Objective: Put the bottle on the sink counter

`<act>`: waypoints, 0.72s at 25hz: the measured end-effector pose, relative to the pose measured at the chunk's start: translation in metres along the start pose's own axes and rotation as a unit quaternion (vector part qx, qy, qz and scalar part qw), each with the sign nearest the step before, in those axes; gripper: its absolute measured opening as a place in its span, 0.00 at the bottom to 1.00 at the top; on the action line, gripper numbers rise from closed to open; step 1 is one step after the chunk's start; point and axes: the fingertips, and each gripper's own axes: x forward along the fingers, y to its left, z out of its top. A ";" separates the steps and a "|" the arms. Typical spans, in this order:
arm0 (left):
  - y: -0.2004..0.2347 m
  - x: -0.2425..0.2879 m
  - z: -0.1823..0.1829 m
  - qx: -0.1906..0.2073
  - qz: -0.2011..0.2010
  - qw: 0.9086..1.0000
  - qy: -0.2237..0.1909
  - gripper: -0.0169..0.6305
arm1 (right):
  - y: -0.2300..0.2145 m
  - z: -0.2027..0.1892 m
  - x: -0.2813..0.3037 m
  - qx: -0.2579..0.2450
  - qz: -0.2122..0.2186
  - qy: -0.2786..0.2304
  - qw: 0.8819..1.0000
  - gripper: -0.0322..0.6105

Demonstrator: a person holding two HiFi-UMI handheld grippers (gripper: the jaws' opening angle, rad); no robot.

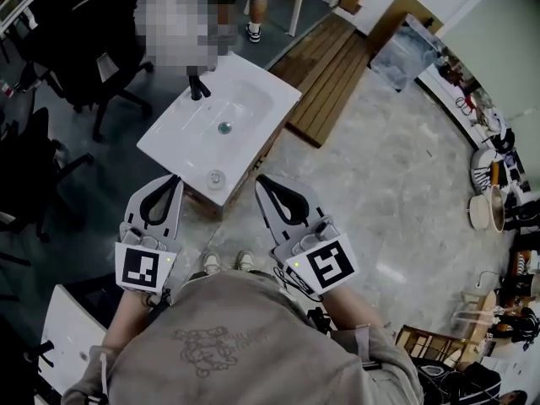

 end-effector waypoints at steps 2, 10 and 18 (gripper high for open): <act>0.000 -0.002 -0.007 0.001 0.003 1.000 0.006 0.07 | 0.001 -0.002 -0.001 0.000 -0.001 0.002 1.000 0.10; -0.005 -0.008 -0.002 0.004 0.006 1.000 0.004 0.07 | 0.003 0.005 -0.007 0.000 -0.004 -0.003 1.000 0.10; -0.007 -0.008 0.000 0.018 0.002 1.000 0.002 0.07 | 0.007 0.000 -0.004 0.003 0.000 0.003 1.000 0.10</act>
